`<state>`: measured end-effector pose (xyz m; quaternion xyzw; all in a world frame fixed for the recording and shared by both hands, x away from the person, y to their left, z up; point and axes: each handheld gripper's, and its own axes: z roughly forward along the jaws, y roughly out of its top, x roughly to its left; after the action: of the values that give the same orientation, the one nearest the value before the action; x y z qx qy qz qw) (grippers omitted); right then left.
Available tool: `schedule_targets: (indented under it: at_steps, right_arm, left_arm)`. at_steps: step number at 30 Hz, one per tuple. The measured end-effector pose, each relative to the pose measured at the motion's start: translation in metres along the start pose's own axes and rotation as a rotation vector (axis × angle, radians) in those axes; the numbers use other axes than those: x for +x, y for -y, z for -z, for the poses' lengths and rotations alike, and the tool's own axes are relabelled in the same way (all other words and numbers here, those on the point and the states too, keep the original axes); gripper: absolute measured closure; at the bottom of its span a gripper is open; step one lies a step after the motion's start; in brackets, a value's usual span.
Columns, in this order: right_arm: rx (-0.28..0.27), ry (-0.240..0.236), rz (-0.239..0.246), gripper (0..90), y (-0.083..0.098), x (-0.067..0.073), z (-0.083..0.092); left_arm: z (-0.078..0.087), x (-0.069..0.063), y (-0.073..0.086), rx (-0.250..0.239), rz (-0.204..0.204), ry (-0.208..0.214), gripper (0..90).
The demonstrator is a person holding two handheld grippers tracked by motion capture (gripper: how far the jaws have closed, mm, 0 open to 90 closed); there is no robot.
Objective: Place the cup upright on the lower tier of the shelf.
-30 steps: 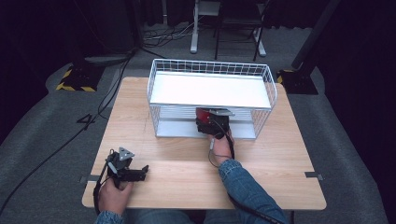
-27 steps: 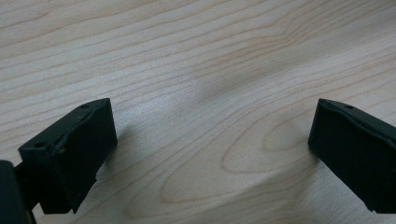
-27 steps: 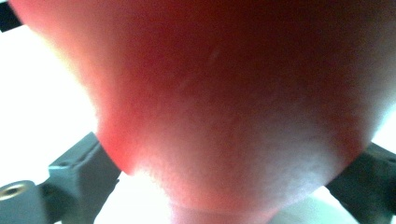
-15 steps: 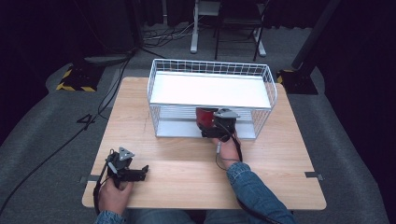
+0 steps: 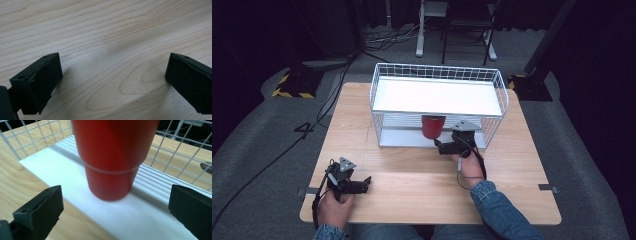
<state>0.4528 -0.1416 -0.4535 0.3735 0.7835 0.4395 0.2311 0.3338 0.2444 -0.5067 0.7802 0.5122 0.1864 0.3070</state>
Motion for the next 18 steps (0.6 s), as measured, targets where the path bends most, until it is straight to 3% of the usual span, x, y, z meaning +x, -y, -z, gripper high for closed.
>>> schedule_targets:
  at_steps: [9, 18]
  right_arm:
    - [-0.006, -0.04, 0.017, 0.5, 0.003, -0.003, 0.039]
    - [-0.016, -0.048, 0.019, 1.1, 0.01, -0.018, 0.087]
  left_arm:
    - [0.0, 0.0, 0.001, -0.001, 0.005, -0.002, 1.6]
    - [0.001, 0.0, 0.001, -0.001, 0.003, -0.003, 1.5]
